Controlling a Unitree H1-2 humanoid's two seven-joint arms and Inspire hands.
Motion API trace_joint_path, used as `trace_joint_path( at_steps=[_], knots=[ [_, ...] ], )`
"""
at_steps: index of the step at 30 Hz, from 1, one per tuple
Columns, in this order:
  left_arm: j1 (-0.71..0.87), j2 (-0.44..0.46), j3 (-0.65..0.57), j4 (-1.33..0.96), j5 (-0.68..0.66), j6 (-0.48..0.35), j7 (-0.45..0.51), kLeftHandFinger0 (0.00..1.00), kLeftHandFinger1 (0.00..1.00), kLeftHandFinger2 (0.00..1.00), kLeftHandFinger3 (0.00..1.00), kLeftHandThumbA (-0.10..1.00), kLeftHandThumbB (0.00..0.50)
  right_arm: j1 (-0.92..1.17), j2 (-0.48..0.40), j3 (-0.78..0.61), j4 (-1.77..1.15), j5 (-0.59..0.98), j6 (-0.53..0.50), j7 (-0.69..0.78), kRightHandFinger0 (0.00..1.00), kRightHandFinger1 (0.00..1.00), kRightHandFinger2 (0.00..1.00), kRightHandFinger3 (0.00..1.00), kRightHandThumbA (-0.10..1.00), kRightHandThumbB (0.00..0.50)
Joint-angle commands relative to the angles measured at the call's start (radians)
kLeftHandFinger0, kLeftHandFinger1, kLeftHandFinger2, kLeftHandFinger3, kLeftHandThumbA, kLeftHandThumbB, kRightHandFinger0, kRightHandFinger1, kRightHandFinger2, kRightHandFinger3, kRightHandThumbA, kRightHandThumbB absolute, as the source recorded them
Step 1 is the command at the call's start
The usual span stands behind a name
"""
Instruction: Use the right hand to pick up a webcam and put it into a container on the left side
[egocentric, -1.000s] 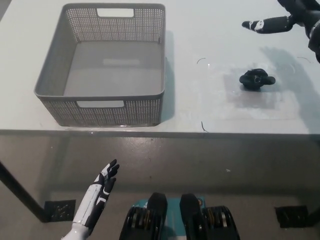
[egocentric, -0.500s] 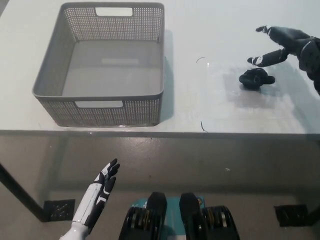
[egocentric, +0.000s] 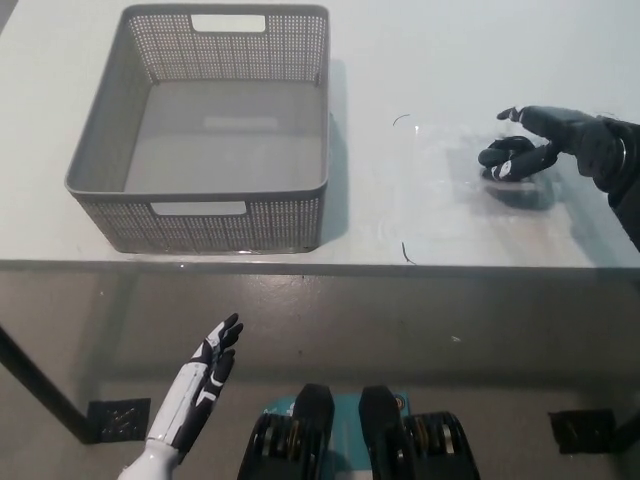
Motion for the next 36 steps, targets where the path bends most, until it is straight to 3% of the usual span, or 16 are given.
trace_joint_path(
  at_steps=[1, 8, 26, 27, 28, 29, 30, 31, 32, 33, 34, 35, 36],
  knots=[
    [-0.024, 0.02, -0.004, -0.001, 0.038, -0.076, 0.011, 1.0, 1.0, 1.0, 1.0, 1.0, 0.089, -0.05, -0.009, 0.001, -0.004, -0.025, -0.051, -0.033, 1.0, 1.0, 1.0, 1.0, 0.77, 0.5],
    [-0.026, 0.019, -0.002, 0.004, 0.053, -0.079, 0.014, 1.0, 1.0, 1.0, 1.0, 1.0, 0.107, -0.043, 0.007, 0.01, 0.053, -0.045, -0.073, -0.051, 1.0, 1.0, 1.0, 1.0, 0.77, 0.5],
    [-0.057, 0.019, 0.001, 0.0, 0.062, -0.075, 0.007, 1.0, 1.0, 1.0, 1.0, 1.0, 0.085, -0.026, 0.053, 0.021, 0.219, -0.05, -0.086, -0.106, 1.0, 1.0, 1.0, 1.0, 0.73, 0.5],
    [-0.056, 0.019, 0.001, -0.003, 0.059, -0.071, 0.005, 1.0, 1.0, 1.0, 1.0, 1.0, 0.081, -0.03, 0.057, 0.007, 0.228, -0.036, -0.077, -0.108, 1.0, 1.0, 1.0, 1.0, 0.61, 0.394],
    [-0.056, 0.019, 0.001, -0.003, 0.056, -0.072, 0.004, 1.0, 1.0, 1.0, 1.0, 1.0, 0.08, -0.029, 0.057, -0.001, 0.23, -0.028, -0.082, -0.118, 1.0, 1.0, 1.0, 1.0, 0.59, 0.396],
    [-0.066, 0.021, 0.003, 0.004, 0.057, -0.077, 0.005, 1.0, 1.0, 1.0, 1.0, 1.0, 0.078, -0.029, 0.056, -0.017, 0.23, -0.017, -0.098, -0.161, 0.9, 0.96, 0.98, 1.0, 0.49, 0.321],
    [-0.068, 0.021, 0.002, 0.006, 0.057, -0.078, 0.005, 1.0, 1.0, 1.0, 1.0, 1.0, 0.078, -0.026, 0.056, -0.027, 0.228, -0.009, -0.11, -0.183, 0.53, 0.68, 0.78, 0.76, 0.26, 0.273],
    [-0.069, 0.021, 0.002, 0.007, 0.057, -0.076, 0.004, 1.0, 1.0, 1.0, 1.0, 1.0, 0.08, -0.009, 0.051, -0.05, 0.217, 0.001, -0.154, -0.291, 0.2, 0.38, 0.5, 0.51, -0.03, 0.23],
    [-0.071, 0.021, 0.001, 0.008, 0.058, -0.075, 0.004, 1.0, 1.0, 1.0, 1.0, 1.0, 0.083, -0.007, 0.05, -0.052, 0.215, -0.005, -0.164, -0.316, 0.03, 0.3, 0.6, 0.55, -0.1, 0.193],
    [-0.074, 0.02, 0.001, 0.009, 0.059, -0.076, 0.005, 1.0, 1.0, 1.0, 1.0, 1.0, 0.084, -0.006, 0.048, -0.051, 0.214, -0.011, -0.171, -0.336, 0.03, 0.37, 0.68, 0.62, -0.1, 0.186],
    [-0.076, 0.019, 0.001, 0.012, 0.061, -0.078, 0.008, 1.0, 1.0, 1.0, 1.0, 1.0, 0.083, -0.002, 0.047, -0.065, 0.211, -0.004, -0.187, -0.379, 0.04, 0.48, 0.87, 0.8, -0.1, 0.131],
    [-0.076, 0.019, 0.002, 0.012, 0.063, -0.077, 0.009, 1.0, 1.0, 1.0, 1.0, 1.0, 0.084, -0.002, 0.047, -0.08, 0.211, 0.008, -0.198, -0.389, 0.07, 0.59, 0.93, 0.95, -0.1, 0.122],
    [-0.075, 0.02, 0.002, 0.01, 0.066, -0.073, 0.01, 1.0, 1.0, 1.0, 1.0, 1.0, 0.084, -0.001, 0.048, -0.089, 0.21, 0.014, -0.21, -0.401, 0.1, 0.63, 0.95, 1.0, -0.1, 0.117]
  ],
)
